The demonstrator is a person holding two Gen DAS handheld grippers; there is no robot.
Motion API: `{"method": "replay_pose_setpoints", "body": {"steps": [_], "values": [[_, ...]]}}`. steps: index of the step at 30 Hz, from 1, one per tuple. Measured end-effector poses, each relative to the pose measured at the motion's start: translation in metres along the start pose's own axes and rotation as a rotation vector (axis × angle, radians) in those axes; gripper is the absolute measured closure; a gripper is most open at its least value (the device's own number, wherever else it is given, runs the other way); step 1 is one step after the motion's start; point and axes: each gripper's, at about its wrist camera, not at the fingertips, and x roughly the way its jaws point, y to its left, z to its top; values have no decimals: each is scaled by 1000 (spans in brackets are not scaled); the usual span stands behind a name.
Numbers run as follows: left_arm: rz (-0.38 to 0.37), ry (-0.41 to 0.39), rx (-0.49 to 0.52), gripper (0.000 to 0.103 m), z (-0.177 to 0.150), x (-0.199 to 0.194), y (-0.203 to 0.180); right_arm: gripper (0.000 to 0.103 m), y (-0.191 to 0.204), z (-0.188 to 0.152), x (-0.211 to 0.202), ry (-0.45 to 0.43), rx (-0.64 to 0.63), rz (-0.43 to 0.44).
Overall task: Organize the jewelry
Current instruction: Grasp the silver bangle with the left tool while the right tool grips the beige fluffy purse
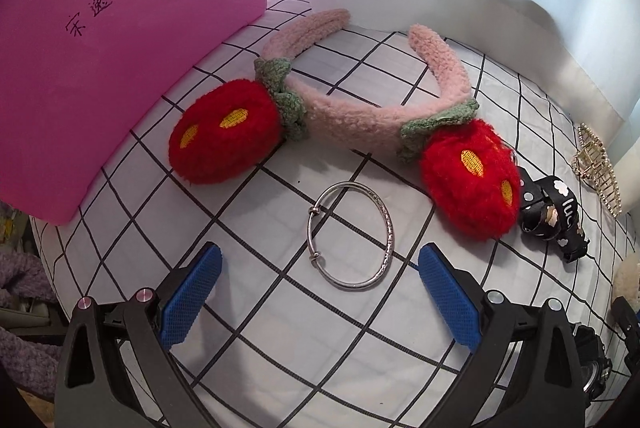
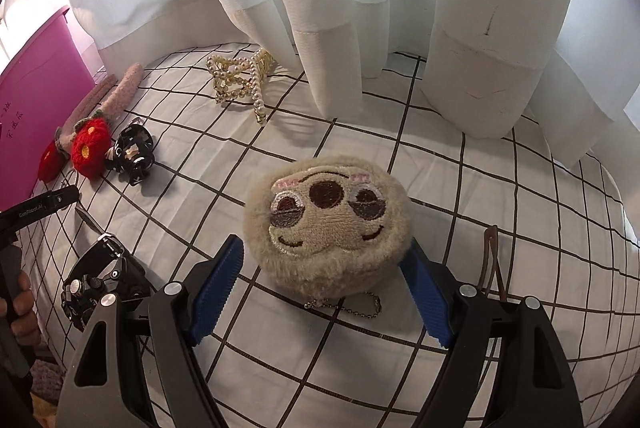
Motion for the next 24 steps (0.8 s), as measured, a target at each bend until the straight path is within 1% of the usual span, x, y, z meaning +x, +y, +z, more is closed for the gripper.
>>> {"method": "replay_pose_setpoints", "body": {"steps": [6,12,15,20,21,22,23,24], "values": [[-2,-32,7,5,5,4,-3,27,3,5,9,6,1,-22],[2,-72,-1,5,7,6,-6,27,6,5,11,-15,-20,-47],[2,-70,1,6,8,7,-7,27,9,4,13,-19,-42,-60],[-6,-48,10,7,6,5,-5,27,11,3,12,-29,-68,-54],[-8,-52,15,9,5,4,-5,27,11,2,12,-31,-71,-54],[-12,-60,23,15,5,3,-6,27,10,2,12,-33,-73,-52],[-17,-68,35,23,4,1,-8,27,11,2,12,-34,-75,-51],[-25,-74,49,28,2,-1,-11,28,11,2,12,-36,-76,-50]]}}
